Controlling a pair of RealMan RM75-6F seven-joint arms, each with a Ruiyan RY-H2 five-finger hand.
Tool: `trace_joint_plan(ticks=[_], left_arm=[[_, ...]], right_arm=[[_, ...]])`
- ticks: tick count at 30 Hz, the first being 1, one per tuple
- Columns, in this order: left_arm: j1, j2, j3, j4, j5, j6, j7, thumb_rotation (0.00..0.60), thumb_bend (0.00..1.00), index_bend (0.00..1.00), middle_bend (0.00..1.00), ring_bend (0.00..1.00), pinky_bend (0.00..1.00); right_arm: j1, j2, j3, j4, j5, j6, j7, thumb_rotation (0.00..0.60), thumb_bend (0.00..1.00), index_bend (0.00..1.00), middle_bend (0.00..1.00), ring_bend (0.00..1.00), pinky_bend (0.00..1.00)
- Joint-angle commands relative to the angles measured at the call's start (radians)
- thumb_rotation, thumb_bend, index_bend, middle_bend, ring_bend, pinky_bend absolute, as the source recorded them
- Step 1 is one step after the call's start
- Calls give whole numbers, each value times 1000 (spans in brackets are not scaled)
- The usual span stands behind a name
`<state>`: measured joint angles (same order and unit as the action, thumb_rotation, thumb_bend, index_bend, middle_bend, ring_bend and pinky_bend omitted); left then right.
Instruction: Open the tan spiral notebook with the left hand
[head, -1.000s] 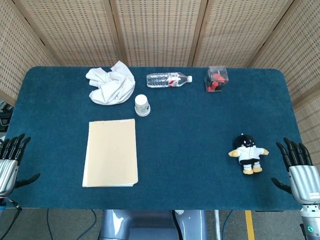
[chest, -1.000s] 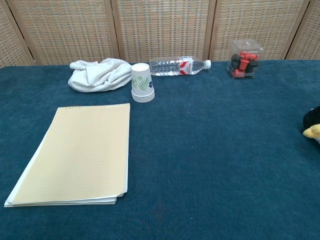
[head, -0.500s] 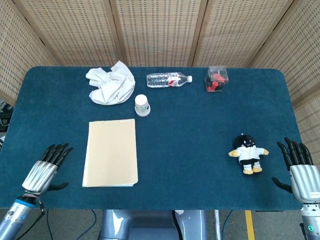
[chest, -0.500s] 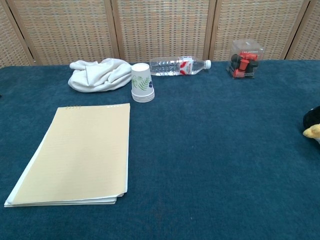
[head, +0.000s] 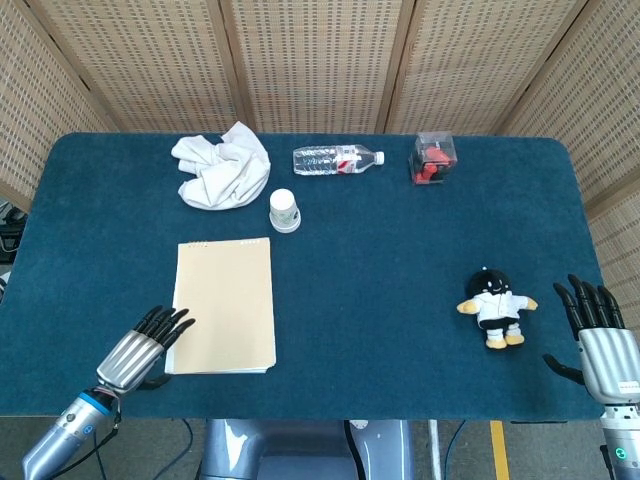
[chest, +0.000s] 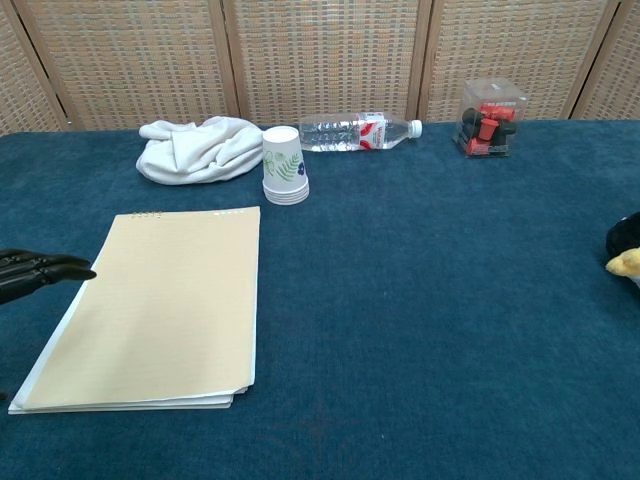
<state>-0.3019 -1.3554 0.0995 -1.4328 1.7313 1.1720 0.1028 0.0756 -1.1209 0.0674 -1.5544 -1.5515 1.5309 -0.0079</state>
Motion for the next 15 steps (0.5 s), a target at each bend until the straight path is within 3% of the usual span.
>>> trace_joint_plan(ticks=[1,15], left_arm=[[-8,-17,9,18,-2,-10,14,600,300,0,0,0,0],[-20,-84,22,67,-16,-26,35,600,295,0,0,0,0]], right_arm=[[0,1,1,-1,1,0,1,600,0,0,0,0,0],[1,5,-1,-3,2,-5,11,600,0,0,0,0,0]])
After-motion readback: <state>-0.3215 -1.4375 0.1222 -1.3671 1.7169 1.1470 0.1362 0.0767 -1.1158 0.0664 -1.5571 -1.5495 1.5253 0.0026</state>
